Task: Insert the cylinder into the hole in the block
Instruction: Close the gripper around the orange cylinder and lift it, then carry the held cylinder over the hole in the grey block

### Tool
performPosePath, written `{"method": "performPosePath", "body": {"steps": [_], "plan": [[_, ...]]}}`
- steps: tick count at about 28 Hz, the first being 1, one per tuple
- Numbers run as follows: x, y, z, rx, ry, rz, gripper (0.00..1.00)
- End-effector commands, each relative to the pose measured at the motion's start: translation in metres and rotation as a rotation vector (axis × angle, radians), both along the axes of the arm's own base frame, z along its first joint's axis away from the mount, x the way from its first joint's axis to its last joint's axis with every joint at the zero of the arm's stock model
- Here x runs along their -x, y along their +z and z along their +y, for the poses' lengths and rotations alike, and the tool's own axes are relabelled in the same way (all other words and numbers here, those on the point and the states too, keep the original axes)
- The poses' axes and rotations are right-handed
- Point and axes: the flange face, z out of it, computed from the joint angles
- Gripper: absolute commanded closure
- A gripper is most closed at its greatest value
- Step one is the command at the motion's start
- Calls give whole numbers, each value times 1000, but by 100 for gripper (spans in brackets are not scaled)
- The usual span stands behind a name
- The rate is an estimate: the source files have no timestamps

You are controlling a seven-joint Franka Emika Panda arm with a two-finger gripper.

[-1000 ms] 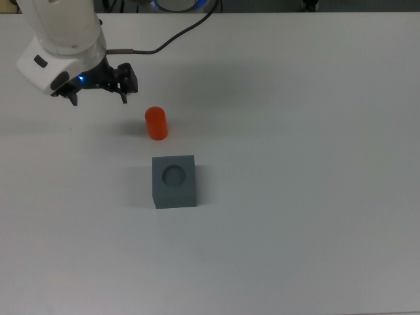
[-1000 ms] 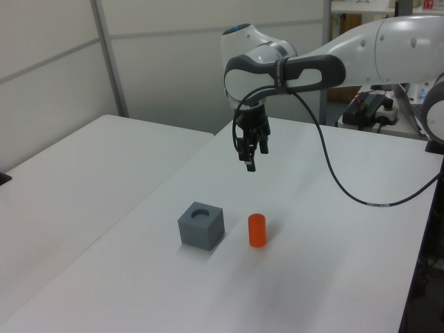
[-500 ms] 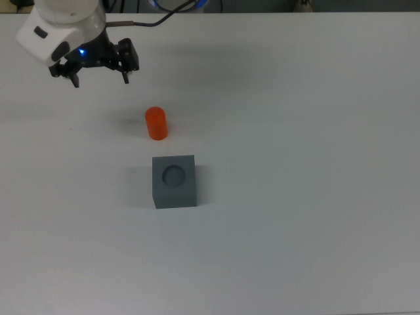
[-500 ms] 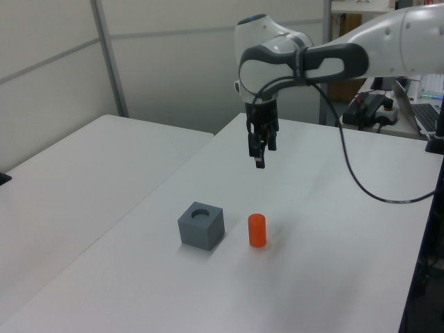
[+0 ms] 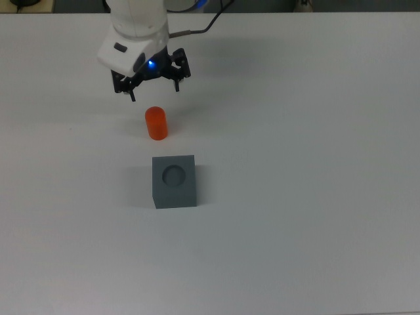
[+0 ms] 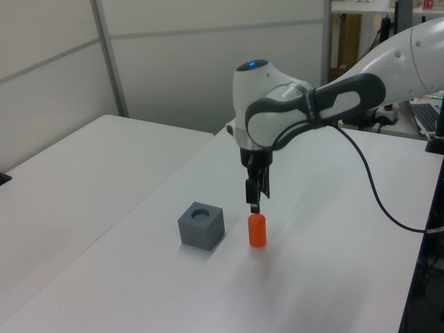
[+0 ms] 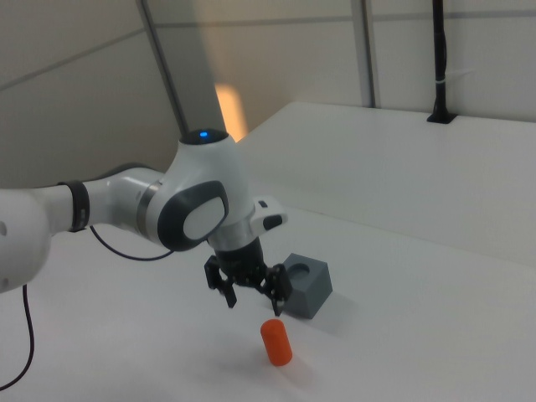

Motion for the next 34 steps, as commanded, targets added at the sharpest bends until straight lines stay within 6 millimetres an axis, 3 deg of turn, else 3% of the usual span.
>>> {"method": "performPosePath", "body": {"steps": [1, 14, 23, 25, 30, 34], "plan": [[-1, -31, -1, 48, 53, 32, 0], [-21, -68, -2, 82, 70, 25, 0], [-26, -72, 1, 82, 75, 5, 0], [-26, -72, 1, 87, 81, 6, 27], [-25, -72, 0, 92, 105, 16, 63], [-23, -69, 0, 90, 136, 28, 71]]}}
